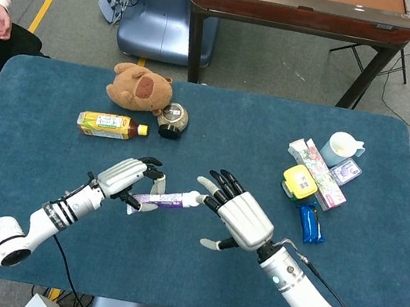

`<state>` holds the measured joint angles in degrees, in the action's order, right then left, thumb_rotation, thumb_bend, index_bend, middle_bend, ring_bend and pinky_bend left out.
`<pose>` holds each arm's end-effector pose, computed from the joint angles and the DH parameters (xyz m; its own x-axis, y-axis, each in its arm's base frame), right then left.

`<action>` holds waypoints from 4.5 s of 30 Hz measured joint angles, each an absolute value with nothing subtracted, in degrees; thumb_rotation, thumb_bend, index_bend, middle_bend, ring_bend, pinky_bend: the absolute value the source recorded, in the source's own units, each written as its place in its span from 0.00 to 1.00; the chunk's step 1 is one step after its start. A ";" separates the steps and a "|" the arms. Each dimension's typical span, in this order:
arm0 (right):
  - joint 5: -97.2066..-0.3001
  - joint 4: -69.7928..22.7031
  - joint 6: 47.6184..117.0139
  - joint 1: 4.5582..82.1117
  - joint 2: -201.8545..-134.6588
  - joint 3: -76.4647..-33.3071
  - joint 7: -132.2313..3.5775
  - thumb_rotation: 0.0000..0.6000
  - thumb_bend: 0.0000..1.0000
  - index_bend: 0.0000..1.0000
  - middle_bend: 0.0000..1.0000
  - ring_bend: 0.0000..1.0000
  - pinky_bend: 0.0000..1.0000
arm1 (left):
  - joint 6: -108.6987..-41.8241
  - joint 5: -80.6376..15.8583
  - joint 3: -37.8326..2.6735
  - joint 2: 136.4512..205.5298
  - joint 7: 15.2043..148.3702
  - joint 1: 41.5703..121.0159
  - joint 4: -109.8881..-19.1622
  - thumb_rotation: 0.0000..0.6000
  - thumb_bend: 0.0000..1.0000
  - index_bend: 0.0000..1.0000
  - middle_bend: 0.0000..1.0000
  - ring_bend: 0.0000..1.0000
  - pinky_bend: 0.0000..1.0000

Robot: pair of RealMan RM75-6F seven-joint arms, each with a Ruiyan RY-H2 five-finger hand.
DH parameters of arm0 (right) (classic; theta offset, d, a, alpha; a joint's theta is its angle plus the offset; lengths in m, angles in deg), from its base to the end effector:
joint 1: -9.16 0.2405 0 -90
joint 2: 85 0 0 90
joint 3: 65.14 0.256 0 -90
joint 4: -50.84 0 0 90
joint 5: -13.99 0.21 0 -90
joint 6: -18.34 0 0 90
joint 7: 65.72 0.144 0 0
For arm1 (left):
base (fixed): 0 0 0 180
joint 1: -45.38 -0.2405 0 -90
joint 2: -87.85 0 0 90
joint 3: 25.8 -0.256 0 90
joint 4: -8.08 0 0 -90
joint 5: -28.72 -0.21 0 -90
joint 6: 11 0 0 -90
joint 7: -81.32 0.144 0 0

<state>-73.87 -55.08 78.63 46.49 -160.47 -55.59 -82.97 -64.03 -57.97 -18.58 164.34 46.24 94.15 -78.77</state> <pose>-0.0884 -0.2791 0.0470 0.4206 -0.0972 0.9020 -0.6962 -0.6721 0.2523 -0.1081 0.3526 0.0344 0.0283 0.5265 0.8497 0.8506 -0.4592 0.2561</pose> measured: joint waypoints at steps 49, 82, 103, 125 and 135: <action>-69.81 -57.11 80.42 47.12 -158.56 -52.03 -42.89 0.65 0.00 0.00 0.00 0.00 0.00 | -72.23 -59.92 -19.02 166.21 36.30 90.17 -79.22 1.00 0.45 0.59 0.69 0.56 0.36; -66.04 -53.50 75.25 52.78 -166.33 -48.76 -28.05 0.49 0.00 0.00 0.00 0.00 0.00 | -72.68 -59.21 -16.92 169.22 33.59 91.54 -77.95 1.00 0.45 0.61 0.72 0.61 0.49; -66.36 -53.12 73.92 53.96 -166.65 -48.64 -25.35 0.49 0.00 0.00 0.00 0.00 0.00 | -72.90 -59.81 -17.34 169.24 33.97 91.64 -76.97 1.00 0.45 0.62 0.73 0.61 0.49; -65.27 -52.01 72.34 55.06 -166.57 -48.06 -23.91 0.49 0.00 0.00 0.00 0.00 0.00 | -72.78 -60.21 -17.64 169.55 36.53 92.12 -76.46 1.00 0.45 0.62 0.73 0.61 0.49; -65.80 -50.69 72.84 55.57 -168.51 -47.80 -22.27 0.49 0.00 0.00 0.00 0.00 0.00 | -72.57 -59.84 -17.02 169.26 36.41 92.60 -77.23 1.00 0.45 0.62 0.73 0.61 0.49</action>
